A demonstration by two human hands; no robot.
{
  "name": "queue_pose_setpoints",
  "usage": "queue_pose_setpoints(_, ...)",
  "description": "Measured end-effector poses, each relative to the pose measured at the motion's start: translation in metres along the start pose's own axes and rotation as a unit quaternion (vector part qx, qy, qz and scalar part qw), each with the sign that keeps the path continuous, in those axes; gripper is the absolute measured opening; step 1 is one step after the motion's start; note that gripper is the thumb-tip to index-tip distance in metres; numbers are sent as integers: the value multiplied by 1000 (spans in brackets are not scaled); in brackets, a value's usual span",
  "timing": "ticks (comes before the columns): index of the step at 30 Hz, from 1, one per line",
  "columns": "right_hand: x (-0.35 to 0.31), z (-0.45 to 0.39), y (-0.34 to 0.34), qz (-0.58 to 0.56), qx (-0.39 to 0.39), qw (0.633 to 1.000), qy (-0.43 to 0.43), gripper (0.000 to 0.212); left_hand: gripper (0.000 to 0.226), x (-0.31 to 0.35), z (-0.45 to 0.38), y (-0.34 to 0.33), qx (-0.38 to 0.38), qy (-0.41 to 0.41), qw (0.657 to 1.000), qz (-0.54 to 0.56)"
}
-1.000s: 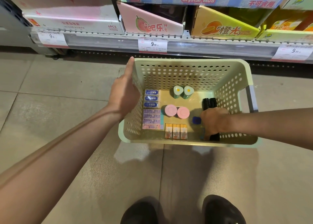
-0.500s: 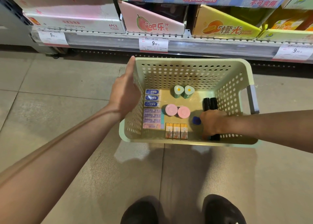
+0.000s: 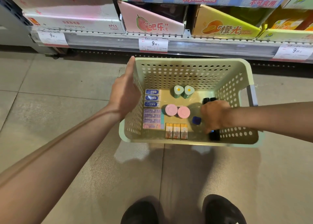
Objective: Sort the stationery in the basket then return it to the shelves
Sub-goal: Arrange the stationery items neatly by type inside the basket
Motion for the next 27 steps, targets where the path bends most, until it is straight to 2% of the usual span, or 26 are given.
queue_pose_setpoints(5, 18, -13, 15, -101, 21, 995, -10, 35, 74, 1, 0, -1, -4, -2, 1000, -10)
queue_pose_setpoints(13, 26, -28, 5, -226, 1, 974, 6, 31, 73, 2, 2, -2, -17, 22, 1000, -4)
queue_pose_setpoints(19, 25, -28, 12, -256, 14, 966, 29, 28, 75, 0, 1, -1, -21, 35, 999, -6)
queue_pose_setpoints(27, 26, -25, 8, -252, -33, 967, 16, 35, 76, 2, 1, -1, -26, 35, 999, -16)
Point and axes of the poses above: each hand's wrist, its own z-axis away from the middle knuckle, its own y-axis out of the back of the hand, x = y × z, the point moved 7 cm from there along -z, towards the middle knuckle, and after that the axes turned 2 degrees about -y, right-handed, at the moved point
